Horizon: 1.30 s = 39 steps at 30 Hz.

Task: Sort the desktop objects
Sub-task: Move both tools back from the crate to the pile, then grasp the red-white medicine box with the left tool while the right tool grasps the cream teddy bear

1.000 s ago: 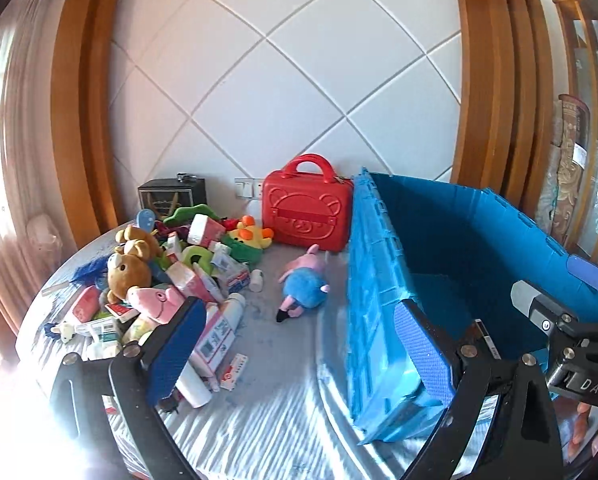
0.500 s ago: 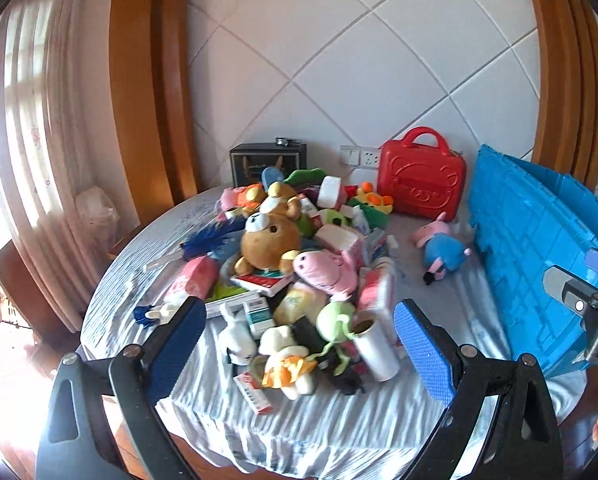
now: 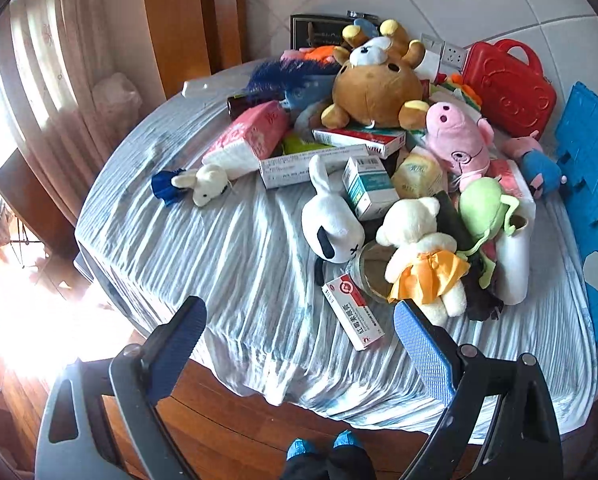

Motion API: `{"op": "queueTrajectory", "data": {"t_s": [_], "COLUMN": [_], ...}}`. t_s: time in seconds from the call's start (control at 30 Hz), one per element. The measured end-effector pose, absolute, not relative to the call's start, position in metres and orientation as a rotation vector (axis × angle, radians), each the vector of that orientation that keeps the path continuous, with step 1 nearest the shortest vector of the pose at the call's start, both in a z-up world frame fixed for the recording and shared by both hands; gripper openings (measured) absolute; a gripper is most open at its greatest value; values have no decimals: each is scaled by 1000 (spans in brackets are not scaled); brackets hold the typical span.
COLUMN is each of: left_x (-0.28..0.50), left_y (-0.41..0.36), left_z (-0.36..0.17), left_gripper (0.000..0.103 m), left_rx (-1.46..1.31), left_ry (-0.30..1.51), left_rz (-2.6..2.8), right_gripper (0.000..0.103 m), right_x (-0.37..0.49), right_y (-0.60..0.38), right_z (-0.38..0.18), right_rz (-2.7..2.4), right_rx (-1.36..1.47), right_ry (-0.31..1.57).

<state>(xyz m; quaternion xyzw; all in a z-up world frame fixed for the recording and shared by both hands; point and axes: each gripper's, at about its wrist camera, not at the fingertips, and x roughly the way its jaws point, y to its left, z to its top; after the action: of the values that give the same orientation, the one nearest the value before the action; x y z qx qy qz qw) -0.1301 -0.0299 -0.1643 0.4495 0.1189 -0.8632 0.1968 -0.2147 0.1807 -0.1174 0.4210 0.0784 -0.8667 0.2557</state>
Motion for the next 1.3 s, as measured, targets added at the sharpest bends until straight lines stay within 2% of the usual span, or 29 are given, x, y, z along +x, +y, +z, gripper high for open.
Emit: {"op": "queueTrajectory", "data": {"t_s": [0.1,0.17,0.23,0.27,0.43,0.5,0.53,0.57,0.63,0.67,0.77,1.13,1.17,1.27,1.3], "left_x": [-148,-161,-172,-175,-177,-178,-179,-180,-181,-181,-179,-179,-178,-176,-175], "left_y": [-24,-17,-12,-10,-10,-16,-19,-23,-29,-31,-33,-44,-44,-46,-46], "left_z": [-191,-210,-229,-238,-263,-264,-263,-263,-263,-264,-265,-252,-249,-240,-236], "left_gripper": [94,79,71,69,66,57,47,41,36,34,30,26,26,26,27], "left_rx": [1300,1348,1412,1438,1417,1412,1408,1408,1404,1401,1395,1374,1367,1349,1343], "left_ry": [358,357,372,378,317,336,333,338,342,343,362,341,330,312,314], "left_rz": [-2411,-2408,-2401,-2395,-2372,-2392,-2385,-2387,-2393,-2398,-2407,-2439,-2440,-2440,-2445], "right_gripper": [103,99,87,84,84,84,84,84,81,77,67,69,66,32,32], "right_x": [-222,-227,-232,-235,-240,-239,-239,-237,-236,-235,-234,-243,-243,-243,-243], "right_y": [166,160,155,152,142,134,130,126,116,111,95,62,61,60,61], "right_z": [-135,-146,-156,-162,-179,-182,-183,-184,-186,-188,-198,-228,-227,-224,-222], "right_rz": [-2328,-2309,-2290,-2280,-2224,-2199,-2187,-2174,-2155,-2142,-2112,-2090,-2101,-2126,-2116], "right_rx": [1165,1180,1198,1209,1220,1220,1220,1217,1211,1209,1222,1308,1301,1275,1285], "right_ry": [254,268,282,289,301,306,309,314,325,327,339,340,352,365,342]}}
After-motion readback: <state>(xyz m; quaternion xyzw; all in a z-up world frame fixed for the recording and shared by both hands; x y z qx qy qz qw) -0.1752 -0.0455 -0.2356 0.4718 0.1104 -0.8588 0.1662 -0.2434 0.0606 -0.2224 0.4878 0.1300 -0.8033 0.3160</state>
